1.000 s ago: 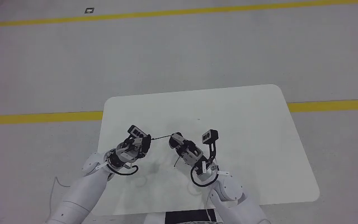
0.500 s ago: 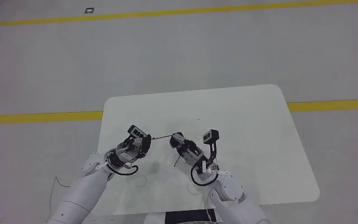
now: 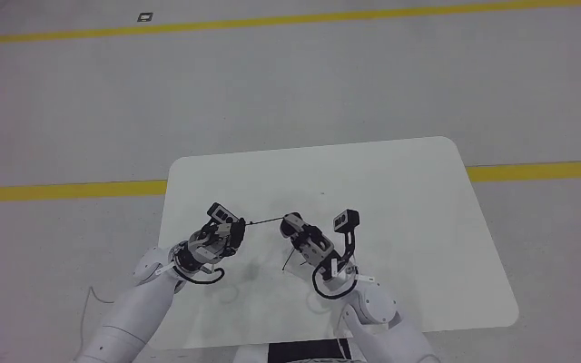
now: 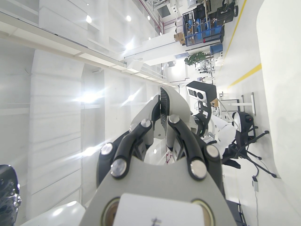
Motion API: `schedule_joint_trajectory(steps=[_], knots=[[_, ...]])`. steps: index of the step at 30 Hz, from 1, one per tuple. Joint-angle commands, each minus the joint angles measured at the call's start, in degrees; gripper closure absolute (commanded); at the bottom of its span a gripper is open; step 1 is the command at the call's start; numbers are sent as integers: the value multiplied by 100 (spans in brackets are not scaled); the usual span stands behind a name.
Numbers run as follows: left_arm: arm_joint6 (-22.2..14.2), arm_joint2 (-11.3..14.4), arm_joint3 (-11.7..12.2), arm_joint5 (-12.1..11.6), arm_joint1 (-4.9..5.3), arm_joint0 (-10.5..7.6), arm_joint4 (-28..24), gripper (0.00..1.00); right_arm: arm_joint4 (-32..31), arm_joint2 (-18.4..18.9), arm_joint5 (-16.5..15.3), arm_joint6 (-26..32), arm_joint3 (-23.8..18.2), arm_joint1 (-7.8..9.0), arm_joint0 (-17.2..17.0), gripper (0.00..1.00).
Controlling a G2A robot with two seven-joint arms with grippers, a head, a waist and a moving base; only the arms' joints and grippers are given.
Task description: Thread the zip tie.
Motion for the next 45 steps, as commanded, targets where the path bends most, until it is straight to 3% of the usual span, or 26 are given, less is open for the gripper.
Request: schedule_joint_trajectory(steps=[1,16,22,23,24,25,32,45], knots=[[0,0,0,0,0,0,0,100,10,33,0,0,-2,-1,-11,100],[0,0,0,0,0,0,0,100,93,311,0,-52,88,-21,-51,100],[0,0,0,0,0,0,0,100,154,481,0,-104,-103,-32,-163,100],[0,0,0,0,0,0,0,100,161,499,0,-104,-165,-32,-196,71],[0,0,0,0,0,0,0,100,155,523,0,-107,-286,-30,-243,7],[0,0,0,0,0,0,0,100,113,539,0,-91,-399,-25,-279,0],[0,0,0,0,0,0,0,100,-296,728,128,26,-1328,68,-562,0],[0,0,0,0,0,0,0,100,-343,744,153,-12,-1342,73,-531,0]])
